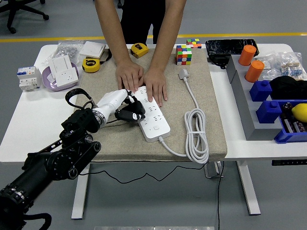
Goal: Pick up the plug,place it near the board,insert it into the board,press the button
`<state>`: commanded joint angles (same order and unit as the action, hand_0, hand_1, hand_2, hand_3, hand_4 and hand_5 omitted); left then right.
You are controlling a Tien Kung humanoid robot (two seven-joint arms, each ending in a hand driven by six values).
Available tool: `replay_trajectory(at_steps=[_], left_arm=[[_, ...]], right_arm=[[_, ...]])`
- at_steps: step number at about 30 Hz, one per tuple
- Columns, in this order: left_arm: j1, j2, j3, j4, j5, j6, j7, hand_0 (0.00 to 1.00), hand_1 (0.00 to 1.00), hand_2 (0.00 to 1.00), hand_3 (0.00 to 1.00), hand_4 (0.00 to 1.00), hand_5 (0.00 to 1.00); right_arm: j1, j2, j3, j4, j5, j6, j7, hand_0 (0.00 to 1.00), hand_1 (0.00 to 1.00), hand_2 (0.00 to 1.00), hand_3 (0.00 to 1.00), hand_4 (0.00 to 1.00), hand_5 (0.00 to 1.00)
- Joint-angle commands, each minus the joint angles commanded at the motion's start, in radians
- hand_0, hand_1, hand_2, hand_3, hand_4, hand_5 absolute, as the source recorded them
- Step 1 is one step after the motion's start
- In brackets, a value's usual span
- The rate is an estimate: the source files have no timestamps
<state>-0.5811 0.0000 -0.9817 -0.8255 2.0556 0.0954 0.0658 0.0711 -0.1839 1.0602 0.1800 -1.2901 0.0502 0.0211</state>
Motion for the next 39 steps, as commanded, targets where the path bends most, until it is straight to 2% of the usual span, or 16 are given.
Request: replay_trajectory(at_steps=[13, 14, 19, 20, 25, 26, 34, 39], left_arm=[[0.001, 0.000, 0.006, -0.005, 0.030, 0.001, 0.004, 0.565, 0.652, 0.611, 0.573, 0.956, 0.435], [0.000, 0.000, 0.005, -0.006, 0.038, 0.005, 0.003, 0.385, 0.345, 0.457, 0.513, 0.753, 0.271], [-0.002, 0.000, 0.003, -0.011, 0.078, 0.018, 0.005, 0.385, 0.345, 0.457, 0.513, 0.753, 0.271], [-0.003, 0.000, 0.003, -0.011, 0.082, 0.020, 0.005, 0.329, 0.217, 0.346, 0.478, 0.687, 0.206], [-0.003, 0.000, -0.002, -0.010, 0.094, 0.019, 0.007, 0.329, 0.217, 0.346, 0.478, 0.687, 0.206], [-0.003, 0.000, -0.002, -0.010, 0.098, 0.013, 0.009, 0.287, 0.166, 0.227, 0.436, 0.666, 0.170], [0.000, 0.000, -0.002, -0.015, 0.100, 0.002, 0.010, 0.283, 0.158, 0.216, 0.417, 0.660, 0.174], [0.007, 0.000, -0.014, -0.030, 0.027, 0.004, -0.004, 0.283, 0.155, 0.218, 0.410, 0.663, 0.179]], right_arm=[[0.002, 0.002, 0.001, 0.000, 0.002, -0.001, 0.002, 0.923, 0.842, 0.788, 0.818, 0.998, 0.833], [0.002, 0.002, 0.003, 0.000, 0.001, -0.001, 0.001, 0.923, 0.842, 0.788, 0.818, 0.998, 0.832], [0.002, 0.002, 0.008, 0.000, -0.002, -0.001, 0.000, 0.923, 0.842, 0.788, 0.818, 0.998, 0.832], [0.003, 0.002, 0.008, 0.000, -0.001, -0.001, 0.000, 0.922, 0.843, 0.788, 0.818, 0.998, 0.831], [0.004, 0.002, 0.007, 0.000, 0.000, -0.001, 0.001, 0.922, 0.843, 0.788, 0.818, 0.998, 0.831], [0.004, 0.002, 0.007, 0.000, 0.000, -0.001, 0.001, 0.921, 0.843, 0.788, 0.818, 0.998, 0.831], [0.003, 0.003, 0.007, 0.000, 0.001, -0.001, 0.000, 0.921, 0.841, 0.787, 0.818, 0.998, 0.832], [0.001, 0.004, 0.007, 0.000, 0.001, -0.001, 0.000, 0.920, 0.841, 0.788, 0.818, 0.998, 0.832]])
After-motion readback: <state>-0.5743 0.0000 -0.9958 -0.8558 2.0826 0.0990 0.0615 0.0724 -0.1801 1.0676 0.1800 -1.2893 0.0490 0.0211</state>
